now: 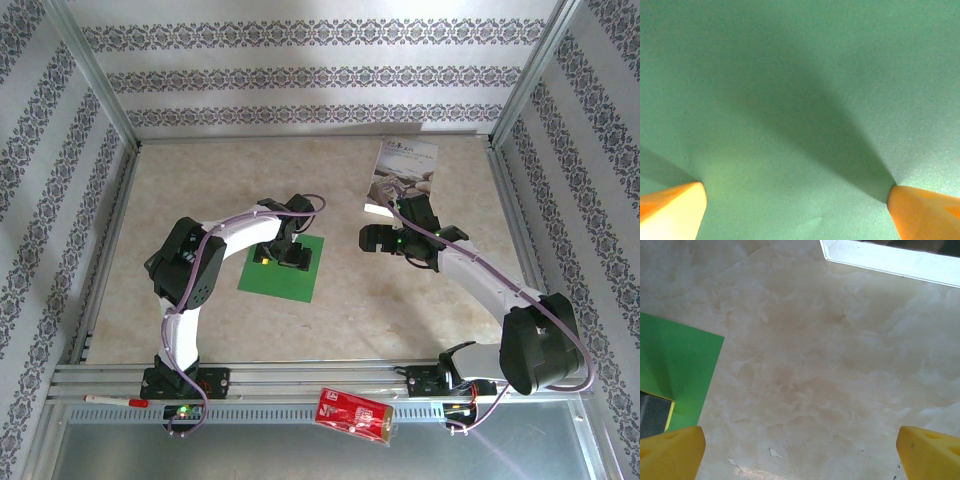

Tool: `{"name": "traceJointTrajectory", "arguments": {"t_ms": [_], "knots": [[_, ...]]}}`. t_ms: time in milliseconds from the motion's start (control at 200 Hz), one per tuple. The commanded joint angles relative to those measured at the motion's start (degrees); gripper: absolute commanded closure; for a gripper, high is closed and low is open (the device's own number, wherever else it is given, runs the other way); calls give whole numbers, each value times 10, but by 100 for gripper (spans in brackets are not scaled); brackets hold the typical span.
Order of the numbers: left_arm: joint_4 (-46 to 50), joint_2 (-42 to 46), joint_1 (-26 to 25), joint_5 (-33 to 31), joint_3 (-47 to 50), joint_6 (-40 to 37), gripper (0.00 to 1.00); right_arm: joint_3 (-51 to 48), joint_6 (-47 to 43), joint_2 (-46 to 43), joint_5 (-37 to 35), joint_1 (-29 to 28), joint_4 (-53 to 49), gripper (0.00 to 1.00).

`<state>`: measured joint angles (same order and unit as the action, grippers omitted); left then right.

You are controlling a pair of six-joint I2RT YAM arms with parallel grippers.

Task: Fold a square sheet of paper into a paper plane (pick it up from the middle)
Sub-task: First fold in half a square sheet of paper at the center of the table.

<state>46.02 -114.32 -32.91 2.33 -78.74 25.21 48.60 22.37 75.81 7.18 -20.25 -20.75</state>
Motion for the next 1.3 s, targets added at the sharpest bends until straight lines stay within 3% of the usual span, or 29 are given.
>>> {"name": "traceJointTrajectory", "arguments": {"t_ms": [0,525,650,734,819,1019,1129,1299], "knots": [[1,-22,-2,-7,20,7,6,-6,7,7,8,-1,8,2],[-29,9,-2,21,27,23,21,-9,9,8,11,-2,11,2],[-51,29,-2,36,37,31,32,-10,10,6,10,-2,11,2],[-79,61,-3,61,51,37,46,-10,10,4,9,-1,9,2],[-133,119,-2,121,74,55,61,-3,8,0,9,-1,-1,2],[-370,249,-2,300,194,179,74,27,-1,-41,21,12,-50,2],[-486,269,-3,323,267,246,75,30,9,-53,66,16,-57,2],[-550,247,-2,317,321,263,76,11,32,-46,129,-4,-26,4]]}}
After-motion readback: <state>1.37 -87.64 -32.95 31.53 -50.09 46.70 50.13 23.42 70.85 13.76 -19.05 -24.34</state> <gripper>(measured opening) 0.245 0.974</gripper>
